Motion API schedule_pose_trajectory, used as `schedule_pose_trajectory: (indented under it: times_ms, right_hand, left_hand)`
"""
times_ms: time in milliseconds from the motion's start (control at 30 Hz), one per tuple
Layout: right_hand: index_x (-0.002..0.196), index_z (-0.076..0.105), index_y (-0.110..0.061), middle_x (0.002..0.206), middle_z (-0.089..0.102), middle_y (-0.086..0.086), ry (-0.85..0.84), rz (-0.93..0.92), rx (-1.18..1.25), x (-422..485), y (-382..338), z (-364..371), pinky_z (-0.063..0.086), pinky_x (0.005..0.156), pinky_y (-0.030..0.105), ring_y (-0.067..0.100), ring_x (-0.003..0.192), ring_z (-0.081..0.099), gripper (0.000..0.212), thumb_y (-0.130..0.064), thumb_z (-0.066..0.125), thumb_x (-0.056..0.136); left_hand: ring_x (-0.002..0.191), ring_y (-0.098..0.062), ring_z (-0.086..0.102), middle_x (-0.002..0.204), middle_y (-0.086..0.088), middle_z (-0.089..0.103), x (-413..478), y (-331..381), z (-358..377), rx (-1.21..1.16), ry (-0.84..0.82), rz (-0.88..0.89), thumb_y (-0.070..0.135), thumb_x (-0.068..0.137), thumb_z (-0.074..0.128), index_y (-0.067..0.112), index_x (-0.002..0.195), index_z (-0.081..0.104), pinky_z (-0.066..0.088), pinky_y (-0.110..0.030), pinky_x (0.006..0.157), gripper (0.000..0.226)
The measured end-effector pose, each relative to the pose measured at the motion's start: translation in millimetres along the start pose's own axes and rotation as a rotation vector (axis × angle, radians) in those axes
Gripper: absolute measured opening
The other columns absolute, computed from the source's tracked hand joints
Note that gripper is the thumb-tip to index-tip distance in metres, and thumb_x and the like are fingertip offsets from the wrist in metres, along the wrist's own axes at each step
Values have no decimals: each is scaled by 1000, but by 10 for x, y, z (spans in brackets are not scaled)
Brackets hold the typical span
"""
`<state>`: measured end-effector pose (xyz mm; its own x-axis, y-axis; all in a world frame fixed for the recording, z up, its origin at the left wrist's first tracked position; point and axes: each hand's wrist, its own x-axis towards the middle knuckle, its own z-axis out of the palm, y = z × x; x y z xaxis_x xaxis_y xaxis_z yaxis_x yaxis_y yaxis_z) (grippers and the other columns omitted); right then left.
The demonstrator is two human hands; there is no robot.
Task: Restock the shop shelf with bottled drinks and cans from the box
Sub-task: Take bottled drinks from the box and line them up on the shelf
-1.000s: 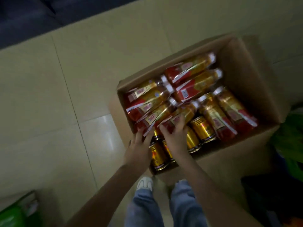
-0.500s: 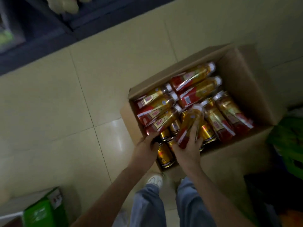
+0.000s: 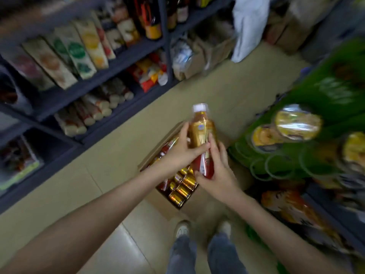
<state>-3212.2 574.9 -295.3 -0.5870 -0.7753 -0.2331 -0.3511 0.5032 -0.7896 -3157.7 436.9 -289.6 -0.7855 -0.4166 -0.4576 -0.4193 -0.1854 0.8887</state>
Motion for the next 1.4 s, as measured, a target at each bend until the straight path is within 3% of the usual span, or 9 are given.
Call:
schedule_pose_trajectory:
  times_ms: [100,233,467,600,700,867,1000,1167,1400]
  right_hand:
    - [132,-17,-66,155,-4,-12,59,-109,31,-471,-312,-555,38,105,37,23,136,31,108,-25,69,80]
    - [135,-15,-60,152,0,-17,91,-201,194,-1215,-508,-1295,19,102,6,-23,129,9,110,-41,76,76]
    - [124,52,-28,118,66,-7,207,-240,449,-2836,-510,-2945,53,88,27,4,104,64,56,-38,68,71]
    - [116,57,-29,109,70,-11,413,-298,299,-3834,-450,-3867,50,91,31,7,104,65,57,-40,75,63]
    - [113,59,-27,104,72,-12,543,-338,235,-4396,-438,-4378,51,87,26,5,98,66,58,-38,77,59]
    - [111,62,-30,102,71,-16,776,-368,169,-4913,-459,-5068,51,86,25,2,96,66,56,-40,78,58]
    - [107,64,-32,98,71,-19,1065,-410,94,-5109,-420,-5550,51,88,30,1,94,65,44,-34,80,66]
    - [109,63,-27,101,70,-14,1154,-379,73,-4968,-367,-6156,53,90,35,4,95,65,40,-30,79,72]
    - [97,65,-30,99,72,-8,1066,-279,126,-4295,-297,-6738,53,91,42,11,95,68,36,-38,80,66]
  left_hand:
    - [120,-14,56,135,6,52,-446,557,327,32,-22,145,44,71,79,42,147,14,46,-45,102,100]
    - [113,-22,62,135,-2,54,-1159,1182,894,67,-92,309,37,76,78,52,142,17,52,-48,92,92]
    - [104,-2,64,128,12,56,-2360,2120,2462,184,-244,657,7,88,66,38,147,22,55,-22,79,80]
    - [110,-16,64,128,0,61,-2915,2653,3449,263,-451,798,8,86,66,47,143,19,53,-34,92,84]
    - [101,4,63,98,19,65,-3214,3062,3999,443,-542,940,21,94,55,48,144,14,49,-20,91,71]
    - [107,-5,60,114,13,63,-3279,3683,4669,517,-277,1248,45,97,46,53,132,38,48,-30,96,37]
    - [114,-12,52,119,11,51,-3043,4030,5050,717,63,1518,28,95,56,24,141,43,38,-21,95,48]
    - [138,-34,31,150,-18,33,-2583,4329,5335,990,382,1600,23,93,59,19,147,36,31,-44,109,58]
    - [142,-36,23,154,-18,26,-2141,4569,5557,1029,322,1616,25,92,62,20,149,32,23,-48,114,65]
